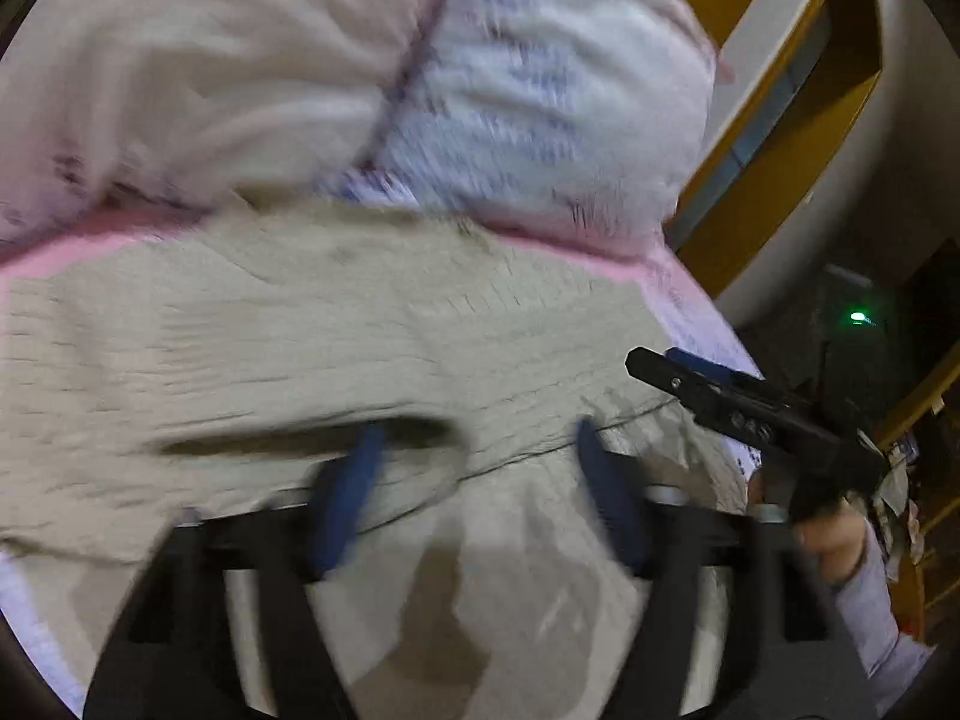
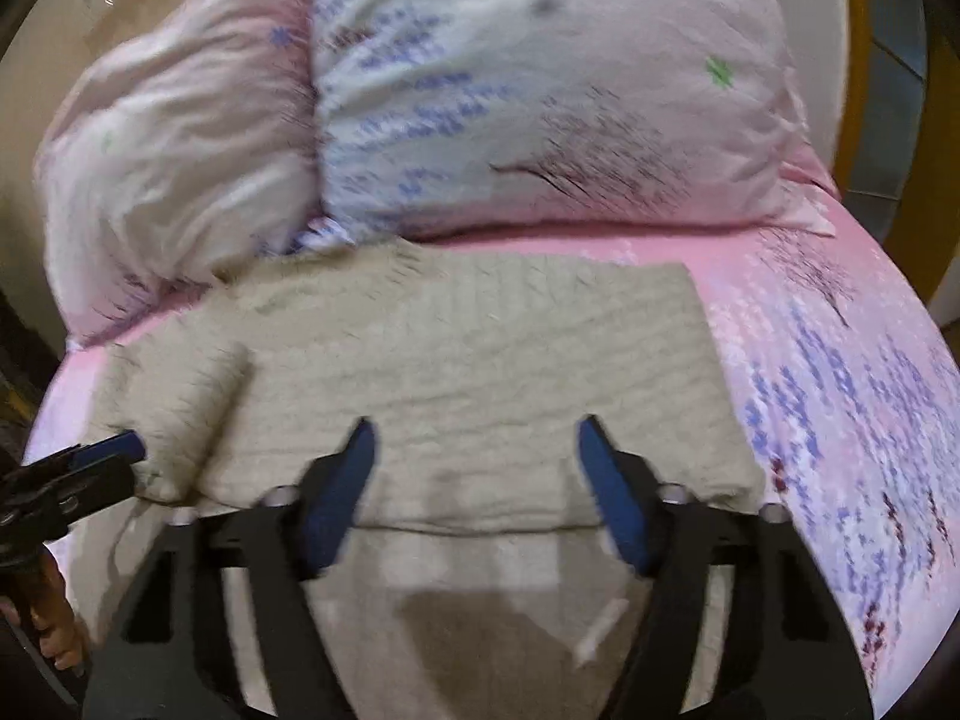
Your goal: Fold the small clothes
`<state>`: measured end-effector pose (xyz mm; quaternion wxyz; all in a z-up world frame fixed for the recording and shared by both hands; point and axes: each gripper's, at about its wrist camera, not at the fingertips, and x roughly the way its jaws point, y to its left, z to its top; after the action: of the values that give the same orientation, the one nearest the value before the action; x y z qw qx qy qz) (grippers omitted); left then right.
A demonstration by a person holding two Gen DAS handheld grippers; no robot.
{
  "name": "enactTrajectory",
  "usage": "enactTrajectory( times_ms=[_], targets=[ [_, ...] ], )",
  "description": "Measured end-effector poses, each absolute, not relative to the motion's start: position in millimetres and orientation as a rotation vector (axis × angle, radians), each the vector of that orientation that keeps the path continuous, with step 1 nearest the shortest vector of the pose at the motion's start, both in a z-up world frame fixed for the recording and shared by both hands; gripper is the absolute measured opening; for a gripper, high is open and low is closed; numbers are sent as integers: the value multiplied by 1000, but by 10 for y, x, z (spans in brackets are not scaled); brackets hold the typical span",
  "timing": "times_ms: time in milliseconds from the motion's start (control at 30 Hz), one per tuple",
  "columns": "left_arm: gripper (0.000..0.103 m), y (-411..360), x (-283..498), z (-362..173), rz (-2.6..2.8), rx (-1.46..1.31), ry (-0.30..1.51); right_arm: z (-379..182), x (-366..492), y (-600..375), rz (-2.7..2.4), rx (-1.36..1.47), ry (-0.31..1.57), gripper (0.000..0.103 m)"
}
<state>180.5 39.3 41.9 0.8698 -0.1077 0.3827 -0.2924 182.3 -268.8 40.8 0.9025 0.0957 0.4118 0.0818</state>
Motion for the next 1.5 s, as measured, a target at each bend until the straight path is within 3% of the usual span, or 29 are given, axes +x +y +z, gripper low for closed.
enactTrajectory(
  times_ms=[67, 300, 433, 567, 600, 633, 667, 800, 933, 1067, 1167, 1267, 1300, 1400, 1500],
  targets=[
    [73, 703, 1713, 519, -564, -255, 751, 533, 1784, -2534, 253, 178, 805, 48],
    [68, 1965, 1832, 342, -183, -441, 803, 767, 1620, -1349, 514, -151, 668, 47],
    [67, 2036, 1949, 140, -115, -414, 886, 673, 1552, -712, 564, -356, 647, 47],
    [58, 2030, 2055, -30, -170, -498, 939, 508, 1532, -358, 519, -533, 627, 46],
    [54, 2011, 2064, -20, -170, -491, 923, 477, 1569, -330, 502, -546, 632, 39],
    [51, 2012, 2075, -37, -175, -491, 930, 452, 1608, -324, 485, -547, 640, 14],
    [47, 2003, 2094, -57, -173, -496, 935, 442, 1686, -349, 467, -517, 662, 6],
    [30, 1997, 2105, -73, -153, -501, 920, 681, 1849, -921, 403, -187, 658, 6],
    [24, 2088, 2065, -87, -163, -538, 909, 747, 1910, -1871, 267, 213, 664, 6],
    [24, 2065, 2061, -83, -168, -521, 909, 280, 1942, -2562, 182, 448, 838, 6],
    [25, 2066, 2064, -82, -173, -523, 914, 25, 1981, -2818, 227, 613, 922, 19],
    [26, 2091, 2090, -90, -174, -560, 922, 8, 1994, -2983, 249, 723, 908, 38],
    [27, 2093, 2106, -89, -173, -567, 924, 10, 2017, -3025, 239, 729, 902, 40],
    [27, 2075, 2167, -80, -166, -567, 926, -45, 2107, -3106, 217, 743, 910, 37],
    [27, 2004, 2232, -64, -157, -532, 924, -123, 2203, -3157, 203, 745, 925, 20]
  ],
)
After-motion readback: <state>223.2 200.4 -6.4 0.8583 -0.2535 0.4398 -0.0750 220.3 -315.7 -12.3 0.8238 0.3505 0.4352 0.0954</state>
